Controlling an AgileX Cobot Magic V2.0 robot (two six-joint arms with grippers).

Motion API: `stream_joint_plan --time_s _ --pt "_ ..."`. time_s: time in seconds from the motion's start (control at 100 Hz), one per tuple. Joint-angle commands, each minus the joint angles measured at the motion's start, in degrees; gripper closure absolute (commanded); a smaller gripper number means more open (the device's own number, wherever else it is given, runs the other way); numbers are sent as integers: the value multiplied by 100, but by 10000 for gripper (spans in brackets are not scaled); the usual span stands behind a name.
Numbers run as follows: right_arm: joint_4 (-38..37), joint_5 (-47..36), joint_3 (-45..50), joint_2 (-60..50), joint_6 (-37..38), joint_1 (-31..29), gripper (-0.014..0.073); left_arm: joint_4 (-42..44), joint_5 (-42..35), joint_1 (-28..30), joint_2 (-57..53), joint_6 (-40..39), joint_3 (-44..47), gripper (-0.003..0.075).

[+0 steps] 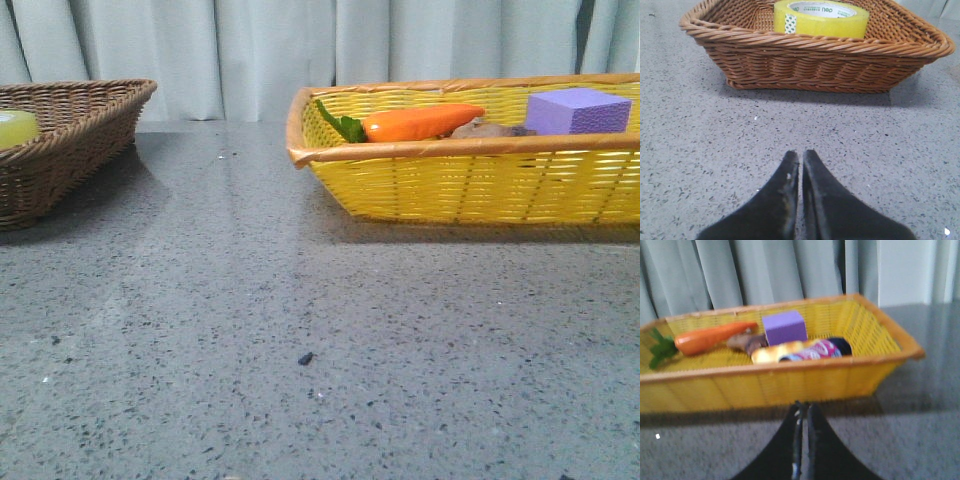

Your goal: Transfer tape with both arms

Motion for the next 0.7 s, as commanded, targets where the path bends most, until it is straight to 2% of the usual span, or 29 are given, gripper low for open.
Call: stream_joint_plan --time_s 0.0,0.19,0.69 --pt "-52 306 119 -84 -81 -46 660 0 -274 -1 -172 -62 55 741" --pt "-103 1157 119 -84 -81 -46 660 0 -274 -1 -172 -62 55 741" --pt "-103 1157 119 -84 -81 -46 660 0 -274 -1 -172 -62 55 741"
